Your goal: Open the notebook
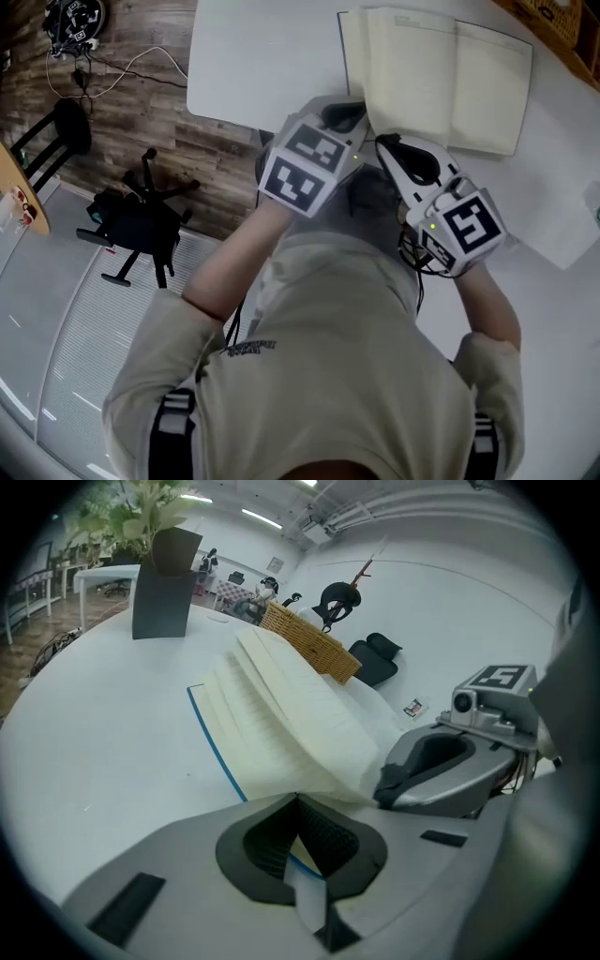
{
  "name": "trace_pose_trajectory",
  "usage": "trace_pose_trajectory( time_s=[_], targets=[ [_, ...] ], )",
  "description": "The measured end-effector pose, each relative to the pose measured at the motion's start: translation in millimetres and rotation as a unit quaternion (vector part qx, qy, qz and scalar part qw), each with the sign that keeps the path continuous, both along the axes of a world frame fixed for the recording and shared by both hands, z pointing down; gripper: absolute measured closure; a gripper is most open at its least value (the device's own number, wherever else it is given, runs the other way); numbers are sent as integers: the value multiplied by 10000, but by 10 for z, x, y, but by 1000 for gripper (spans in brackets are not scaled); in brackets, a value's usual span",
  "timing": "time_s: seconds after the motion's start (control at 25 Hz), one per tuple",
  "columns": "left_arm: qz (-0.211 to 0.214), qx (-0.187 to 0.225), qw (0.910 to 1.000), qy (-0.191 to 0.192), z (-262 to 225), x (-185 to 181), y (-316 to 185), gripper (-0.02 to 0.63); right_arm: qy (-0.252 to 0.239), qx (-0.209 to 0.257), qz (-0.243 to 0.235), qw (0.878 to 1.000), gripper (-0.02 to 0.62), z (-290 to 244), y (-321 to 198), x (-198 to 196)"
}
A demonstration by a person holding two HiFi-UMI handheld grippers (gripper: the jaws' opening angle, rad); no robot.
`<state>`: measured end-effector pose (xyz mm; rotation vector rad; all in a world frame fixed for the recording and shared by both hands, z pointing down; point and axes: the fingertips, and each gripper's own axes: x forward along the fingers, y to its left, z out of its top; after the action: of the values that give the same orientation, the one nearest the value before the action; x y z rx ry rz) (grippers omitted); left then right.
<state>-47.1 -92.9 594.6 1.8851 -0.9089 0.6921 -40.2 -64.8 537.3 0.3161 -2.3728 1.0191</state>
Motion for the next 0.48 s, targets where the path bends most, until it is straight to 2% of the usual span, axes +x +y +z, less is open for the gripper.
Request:
trace_pose_trajectory(
  time_s=[0.2,0.36,0.48],
  targets=[
    [-152,-5,9998,127,1,-84,37,606,296,-52,-124,9995,594,266,4,-72],
    [-207,-58,9995,241,-18,-94,56,606,429,-366,56,9984,591,408,-6,-67],
    [-196,-32,9995,231,-20,-77,59,606,482,-391,95,9980,581,454,-14,-72]
  ],
)
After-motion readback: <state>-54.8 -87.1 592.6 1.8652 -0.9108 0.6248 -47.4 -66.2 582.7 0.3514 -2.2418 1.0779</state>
